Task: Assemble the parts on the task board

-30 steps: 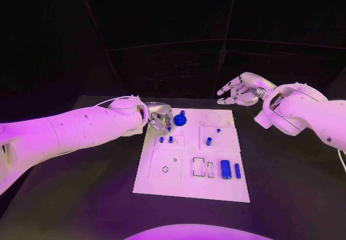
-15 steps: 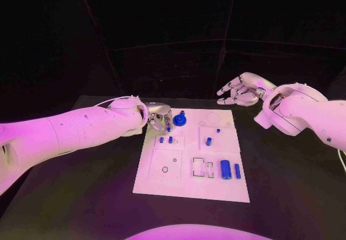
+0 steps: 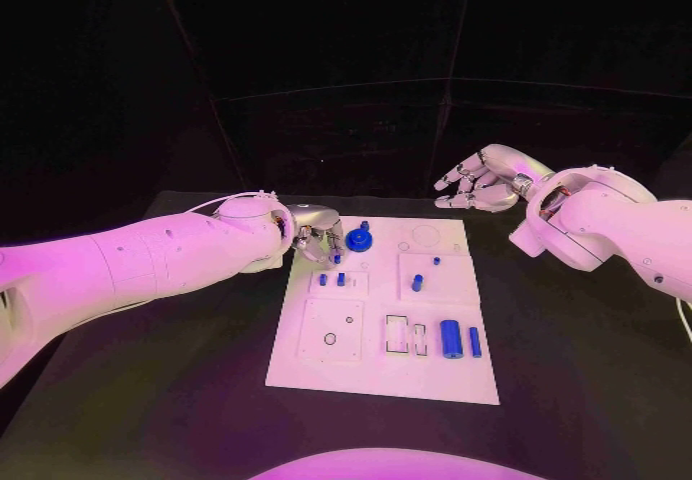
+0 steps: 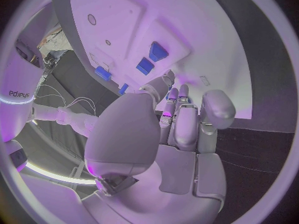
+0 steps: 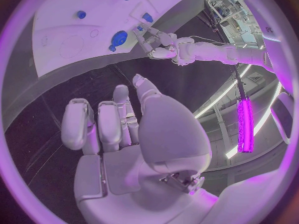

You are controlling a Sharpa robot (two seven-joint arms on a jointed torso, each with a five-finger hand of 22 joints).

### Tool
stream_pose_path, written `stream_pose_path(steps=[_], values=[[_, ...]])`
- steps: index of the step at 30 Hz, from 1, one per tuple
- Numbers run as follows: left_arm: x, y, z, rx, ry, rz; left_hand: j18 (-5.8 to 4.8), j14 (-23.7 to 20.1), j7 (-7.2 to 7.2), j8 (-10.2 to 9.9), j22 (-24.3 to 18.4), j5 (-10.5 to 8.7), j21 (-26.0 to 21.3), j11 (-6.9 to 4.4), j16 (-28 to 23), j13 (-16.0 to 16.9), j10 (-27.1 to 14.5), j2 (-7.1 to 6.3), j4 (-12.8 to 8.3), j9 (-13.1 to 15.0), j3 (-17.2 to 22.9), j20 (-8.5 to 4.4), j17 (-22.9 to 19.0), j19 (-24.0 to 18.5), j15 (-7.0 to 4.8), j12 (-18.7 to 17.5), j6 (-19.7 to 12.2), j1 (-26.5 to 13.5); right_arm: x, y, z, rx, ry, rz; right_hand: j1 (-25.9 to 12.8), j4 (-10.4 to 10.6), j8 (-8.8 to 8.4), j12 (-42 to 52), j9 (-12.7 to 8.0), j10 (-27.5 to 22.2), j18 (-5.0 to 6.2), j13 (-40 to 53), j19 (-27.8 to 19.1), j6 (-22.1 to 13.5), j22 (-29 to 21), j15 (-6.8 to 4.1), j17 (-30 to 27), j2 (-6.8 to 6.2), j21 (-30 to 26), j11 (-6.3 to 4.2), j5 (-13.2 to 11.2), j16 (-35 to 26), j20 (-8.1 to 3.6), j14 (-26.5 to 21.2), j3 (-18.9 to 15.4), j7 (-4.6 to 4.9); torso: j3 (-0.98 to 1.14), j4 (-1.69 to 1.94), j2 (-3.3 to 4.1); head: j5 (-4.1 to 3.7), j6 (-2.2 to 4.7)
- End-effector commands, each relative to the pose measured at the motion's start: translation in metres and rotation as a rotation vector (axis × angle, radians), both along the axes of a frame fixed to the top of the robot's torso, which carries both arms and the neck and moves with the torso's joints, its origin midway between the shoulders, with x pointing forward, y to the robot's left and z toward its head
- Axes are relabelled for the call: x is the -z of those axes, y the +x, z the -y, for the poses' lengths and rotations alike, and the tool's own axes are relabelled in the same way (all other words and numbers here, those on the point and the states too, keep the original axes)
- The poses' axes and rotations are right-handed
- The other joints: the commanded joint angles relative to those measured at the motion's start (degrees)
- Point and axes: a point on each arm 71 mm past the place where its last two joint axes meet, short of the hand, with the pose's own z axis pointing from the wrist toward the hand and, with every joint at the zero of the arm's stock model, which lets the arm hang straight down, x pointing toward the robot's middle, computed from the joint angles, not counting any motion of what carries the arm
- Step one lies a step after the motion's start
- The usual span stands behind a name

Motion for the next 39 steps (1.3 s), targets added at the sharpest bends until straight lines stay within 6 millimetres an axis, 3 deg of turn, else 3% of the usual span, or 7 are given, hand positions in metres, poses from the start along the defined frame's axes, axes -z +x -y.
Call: stream_pose_path(steps=[1, 3, 7, 12, 18, 29, 39], values=[[-0.004, 0.000, -0.007, -0.022, -0.019, 0.019, 0.02, 0.3, 0.49, -0.3, -1.7, 0.11, -1.9, 0.41, 0.3, 0.0, -2.0, -0.45, -0.4, 0.0, 0.0, 0.25, -0.3, -0.9, 0.70, -0.2, -2.0, -0.3, -0.001, 0.002, 0.004, 0.005, -0.026, 0.009, 1.2, 0.2, -0.38, -7.9, 0.0, -3.7, 1.46, -6.5, -2.3, -0.4, -3.2, -0.24, -4.8, 0.06, -2.4, 0.07, -0.1, -4.6, -0.14, -0.2, 1.1, 0.33, -0.07, 0.13, -0.05, -0.31, 0.11], [-0.008, 0.001, -0.015, -0.042, -0.054, 0.033, 0.51, 0.1, 0.85, -0.3, -3.8, 0.12, -4.3, 0.81, 0.2, -0.1, -4.2, -0.50, -0.8, 0.0, -0.3, 0.49, -0.4, -1.8, 0.98, -0.2, -3.3, -0.1, 0.000, 0.004, 0.007, 0.004, -0.058, 0.017, 2.3, 0.0, -0.26, -12.7, 0.0, -4.5, 1.77, -10.8, -3.1, 0.0, -4.7, -0.18, -7.6, -0.21, -3.6, 0.24, -0.1, -7.5, -0.14, -0.8, 2.2, 0.34, -0.09, 0.20, -0.07, -0.44, 0.16], [-0.022, 0.004, -0.033, -0.104, -0.199, 0.041, 2.33, -2.6, 1.08, 0.4, -11.9, 0.15, -13.7, 1.19, -3.8, 0.1, -7.1, -0.08, -1.0, 0.3, -1.2, 0.93, -7.9, -5.7, 1.36, 0.4, -2.5, -0.1, 0.003, 0.005, 0.012, -0.011, -0.141, 0.041, 4.5, -0.8, -0.09, -21.9, 0.1, -3.9, 1.97, -20.0, -3.4, 2.0, -5.7, -0.26, -9.5, -1.06, -4.7, 0.37, -2.8, -9.8, -0.28, -0.5, 5.4, -0.24, 0.09, 0.05, -0.05, -0.60, 0.46], [-0.036, 0.004, -0.055, -0.203, -0.469, -0.027, 3.75, -6.1, 0.52, 1.9, -18.2, 0.37, -21.4, 0.20, -7.4, 1.2, -0.6, 1.03, -0.9, 0.7, -0.9, 0.64, -14.2, -9.8, 0.70, 4.7, 0.6, -0.3, 0.012, 0.001, 0.018, -0.029, -0.249, 0.088, 5.3, -1.5, -0.37, -26.7, 0.0, -3.0, 2.00, -25.6, -3.5, 3.5, -6.3, -0.05, -10.0, -2.11, -5.4, 0.47, -4.2, -10.5, -0.07, -0.3, 7.6, -0.28, 0.01, 0.02, 0.02, -1.77, 0.72], [-0.046, -0.002, -0.066, -0.263, -0.785, -0.109, 3.88, -13.8, 0.32, 2.5, -20.4, 0.44, -25.2, -0.23, -16.5, 1.1, 1.0, 1.38, -1.4, 0.5, 0.2, 0.21, -29.2, -13.1, 0.40, 6.5, 1.8, -0.1, 0.032, -0.010, 0.021, -0.056, -0.370, 0.147, 5.0, -1.7, -1.18, -30.8, -0.1, -3.1, 2.00, -30.9, -3.2, 4.1, -6.3, 0.46, -10.1, -3.04, -5.5, 1.19, -4.6, -10.8, 0.39, 0.0, 9.7, 0.20, -0.05, 0.06, -0.01, -3.29, 1.15], [-0.058, -0.019, -0.047, -0.308, -1.258, -0.200, 3.84, -14.9, 0.37, 2.9, -21.2, 0.45, -26.6, -0.31, -17.9, 1.0, 1.2, 2.70, -0.5, 0.4, 0.3, 0.28, -31.0, -13.8, 0.48, 7.6, 2.3, -1.3, 0.074, -0.029, 0.002, -0.130, -0.476, 0.175, 4.5, -2.1, -2.59, -34.5, -0.2, -3.6, 1.81, -37.0, -2.5, 3.8, -5.4, 1.15, -9.5, -4.25, -4.9, 2.14, -7.1, -10.2, 1.05, 0.4, 13.0, 0.90, -0.02, -0.06, 0.07, -3.98, 1.72], [-0.058, -0.024, -0.046, -0.346, -1.341, -0.225, 3.86, -14.9, 0.33, 3.1, -21.4, 0.50, -26.8, -0.39, -18.0, 1.0, 1.3, 2.91, -0.5, 0.5, 0.3, 0.25, -31.1, -13.8, 0.42, 7.9, 2.4, -1.2, 0.084, -0.030, -0.012, -0.156, -0.484, 0.172, 4.1, -2.8, -2.76, -35.7, -0.2, -3.9, 1.09, -40.0, -0.2, 1.9, -2.0, 1.74, -7.8, -5.08, -2.2, 2.84, -7.3, -7.6, 1.50, 1.4, 15.4, 1.82, -0.01, 0.08, 0.09, -3.87, 1.90]])
